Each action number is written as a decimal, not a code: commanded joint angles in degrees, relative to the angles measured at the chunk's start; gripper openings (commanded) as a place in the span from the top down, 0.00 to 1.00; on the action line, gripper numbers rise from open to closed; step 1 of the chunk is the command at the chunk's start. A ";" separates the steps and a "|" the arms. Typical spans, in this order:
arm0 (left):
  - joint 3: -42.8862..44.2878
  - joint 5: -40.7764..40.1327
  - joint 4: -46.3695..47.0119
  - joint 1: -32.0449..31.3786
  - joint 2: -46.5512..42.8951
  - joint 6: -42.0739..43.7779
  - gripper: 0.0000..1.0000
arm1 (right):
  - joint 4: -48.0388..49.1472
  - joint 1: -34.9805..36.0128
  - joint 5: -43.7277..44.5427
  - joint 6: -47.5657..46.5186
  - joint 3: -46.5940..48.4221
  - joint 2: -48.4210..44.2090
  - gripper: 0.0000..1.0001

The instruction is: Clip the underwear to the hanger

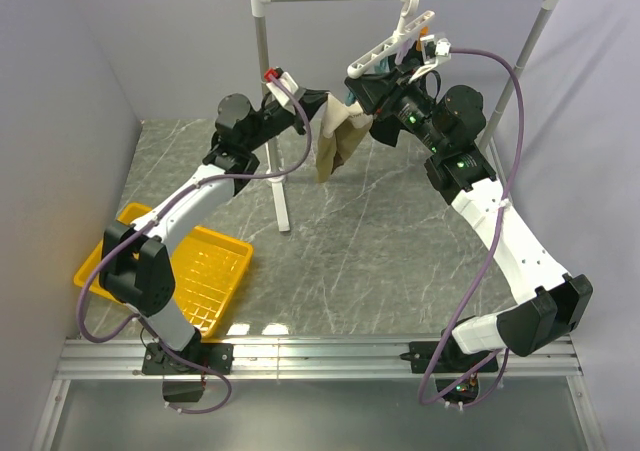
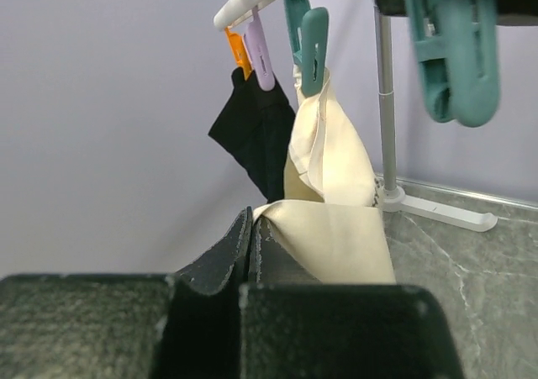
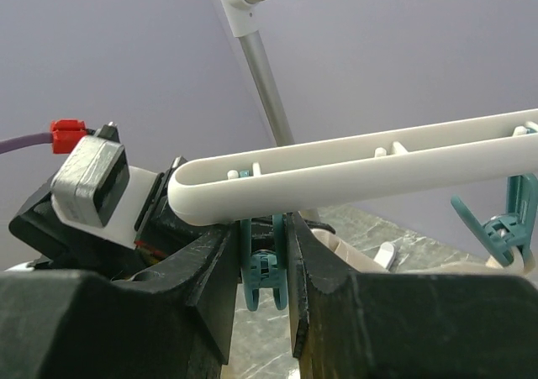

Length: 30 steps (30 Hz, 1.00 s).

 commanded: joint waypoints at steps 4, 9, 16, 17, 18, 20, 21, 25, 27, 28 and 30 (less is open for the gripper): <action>2.60 2.03 3.62 0.83 0.31 -8.59 1.00 | 2.74 0.01 -0.54 2.04 1.42 -0.01 1.00; 3.56 1.94 4.15 0.92 0.84 -12.99 1.00 | 3.26 0.01 0.08 3.54 1.51 0.60 1.00; 4.53 3.26 4.68 1.36 1.10 -16.95 1.00 | 4.58 0.09 0.69 4.59 1.34 1.13 1.00; 4.79 3.35 4.50 1.36 1.02 -17.56 1.00 | 4.67 0.09 0.78 4.51 1.25 1.13 1.00; 4.79 3.35 4.94 1.36 1.10 -18.17 1.00 | 4.67 0.09 0.95 4.51 1.16 1.13 1.00; 4.97 3.79 5.29 1.62 1.02 -19.85 1.00 | 4.85 0.00 1.04 4.68 1.07 1.22 1.00; 4.97 4.05 5.64 1.80 1.02 -20.11 1.00 | 4.93 -0.17 1.13 4.68 0.81 1.13 1.00; 4.71 4.49 5.91 1.80 0.58 -20.29 1.00 | 5.02 -0.35 1.57 4.77 0.98 1.40 1.00; 4.62 4.93 6.17 2.06 0.40 -20.64 1.00 | 5.02 -0.35 1.75 4.86 0.90 1.66 1.00; 4.79 5.11 6.43 2.06 0.49 -21.16 0.99 | 5.02 -0.35 2.10 4.86 0.90 1.75 1.00; 5.06 5.63 6.61 2.24 0.40 -21.78 1.00 | 5.20 -0.52 2.01 4.94 0.72 1.92 1.00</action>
